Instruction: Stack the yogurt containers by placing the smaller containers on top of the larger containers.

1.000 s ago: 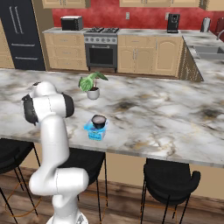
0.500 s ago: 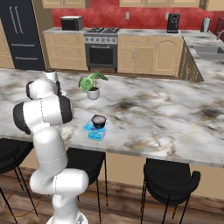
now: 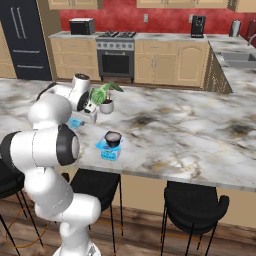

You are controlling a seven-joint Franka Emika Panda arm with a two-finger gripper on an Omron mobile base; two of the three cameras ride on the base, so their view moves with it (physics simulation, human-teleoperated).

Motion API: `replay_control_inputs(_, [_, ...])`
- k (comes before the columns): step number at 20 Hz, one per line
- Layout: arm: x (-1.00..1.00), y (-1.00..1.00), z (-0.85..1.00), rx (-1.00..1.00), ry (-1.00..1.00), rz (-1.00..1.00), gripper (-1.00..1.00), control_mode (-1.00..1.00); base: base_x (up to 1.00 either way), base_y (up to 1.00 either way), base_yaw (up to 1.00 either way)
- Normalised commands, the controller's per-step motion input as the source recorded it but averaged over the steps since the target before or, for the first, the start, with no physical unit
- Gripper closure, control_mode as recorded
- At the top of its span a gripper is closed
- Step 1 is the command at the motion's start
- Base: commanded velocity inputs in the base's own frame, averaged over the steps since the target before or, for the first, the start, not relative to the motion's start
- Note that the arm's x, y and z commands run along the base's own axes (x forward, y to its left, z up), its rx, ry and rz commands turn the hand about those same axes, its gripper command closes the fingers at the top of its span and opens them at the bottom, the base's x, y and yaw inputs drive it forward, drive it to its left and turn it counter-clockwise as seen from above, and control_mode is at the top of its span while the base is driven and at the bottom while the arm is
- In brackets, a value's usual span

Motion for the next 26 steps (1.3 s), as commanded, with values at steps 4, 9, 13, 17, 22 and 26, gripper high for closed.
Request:
replay_control_inputs(4, [-0.13,-0.64,0.17,0.04,0.05,-0.09,1.00,-1.00,0.00,0.00,0.00])
replay_control_inputs(9, [-0.22,-0.36,0.09,0.00,0.07,-0.12,1.00,-1.00,0.00,0.00,0.00])
replay_control_inputs(13, [-0.17,-0.32,0.03,0.00,0.12,-0.17,1.00,-1.00,0.00,0.00,0.00])
replay_control_inputs(17, [-0.06,-0.30,0.06,0.00,0.09,-0.17,1.00,-1.00,0.00,0.00,0.00])
replay_control_inputs(22, [0.00,-0.38,0.02,-0.02,0.09,-0.16,1.00,-1.00,0.00,0.00,0.00])
replay_control_inputs(26, [0.00,-0.36,0.00,-0.02,0.10,-0.16,1.00,-1.00,0.00,0.00,0.00])
